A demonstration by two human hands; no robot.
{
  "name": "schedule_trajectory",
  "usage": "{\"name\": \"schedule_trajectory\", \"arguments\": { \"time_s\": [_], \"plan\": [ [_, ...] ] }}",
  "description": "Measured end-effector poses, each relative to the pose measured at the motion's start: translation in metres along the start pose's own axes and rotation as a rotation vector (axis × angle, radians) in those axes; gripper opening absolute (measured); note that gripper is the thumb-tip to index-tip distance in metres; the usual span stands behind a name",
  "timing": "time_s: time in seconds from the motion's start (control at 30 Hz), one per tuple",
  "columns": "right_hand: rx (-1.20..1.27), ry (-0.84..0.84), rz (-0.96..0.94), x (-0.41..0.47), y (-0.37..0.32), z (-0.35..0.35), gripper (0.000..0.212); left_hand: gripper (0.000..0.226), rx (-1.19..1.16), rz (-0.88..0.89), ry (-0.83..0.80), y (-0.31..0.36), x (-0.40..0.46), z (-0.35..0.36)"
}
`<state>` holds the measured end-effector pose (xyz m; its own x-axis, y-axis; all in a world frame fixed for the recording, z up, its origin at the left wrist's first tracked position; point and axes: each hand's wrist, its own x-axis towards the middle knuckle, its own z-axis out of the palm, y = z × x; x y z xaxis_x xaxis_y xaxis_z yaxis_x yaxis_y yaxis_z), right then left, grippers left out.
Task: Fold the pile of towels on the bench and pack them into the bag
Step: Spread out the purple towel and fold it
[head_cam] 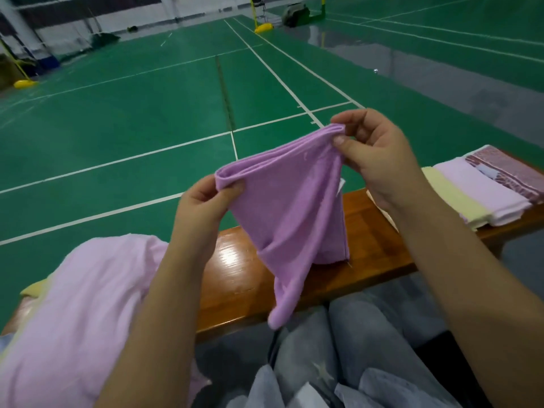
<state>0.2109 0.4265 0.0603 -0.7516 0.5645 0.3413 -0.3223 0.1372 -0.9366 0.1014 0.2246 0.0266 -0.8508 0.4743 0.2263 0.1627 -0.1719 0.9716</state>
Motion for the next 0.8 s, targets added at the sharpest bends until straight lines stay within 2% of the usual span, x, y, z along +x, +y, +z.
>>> {"name": "schedule_trajectory", "arguments": {
  "time_s": [0.1, 0.17, 0.3, 0.4, 0.53, 0.67, 0.8],
  "plan": [
    [0.047, 0.004, -0.038, 0.0, -0.01, -0.004, 0.026, 0.014, 0.04, 0.142, 0.018, 0.019, 0.002, 0.006],
    [0.035, -0.006, -0.053, -0.002, -0.017, -0.008, 0.024, 0.018, 0.077, 0.205, 0.041, 0.027, 0.001, 0.009],
    [0.022, -0.023, -0.029, -0.011, -0.026, -0.014, 0.022, 0.018, 0.128, 0.219, 0.056, 0.034, -0.01, 0.015],
    [0.119, -0.053, -0.042, -0.021, -0.032, -0.018, 0.023, 0.011, 0.116, 0.257, 0.051, 0.044, -0.028, 0.018],
    [0.216, -0.141, -0.123, -0.03, -0.045, -0.028, 0.019, 0.013, 0.114, 0.337, 0.012, 0.065, -0.049, 0.021],
    [0.111, -0.158, -0.005, -0.03, -0.035, -0.033, 0.022, 0.014, 0.135, 0.283, 0.037, 0.066, -0.053, 0.026],
    [0.069, -0.114, 0.209, -0.013, -0.005, -0.029, 0.019, 0.013, 0.203, 0.108, 0.038, 0.045, -0.029, 0.028]
  ]
}}
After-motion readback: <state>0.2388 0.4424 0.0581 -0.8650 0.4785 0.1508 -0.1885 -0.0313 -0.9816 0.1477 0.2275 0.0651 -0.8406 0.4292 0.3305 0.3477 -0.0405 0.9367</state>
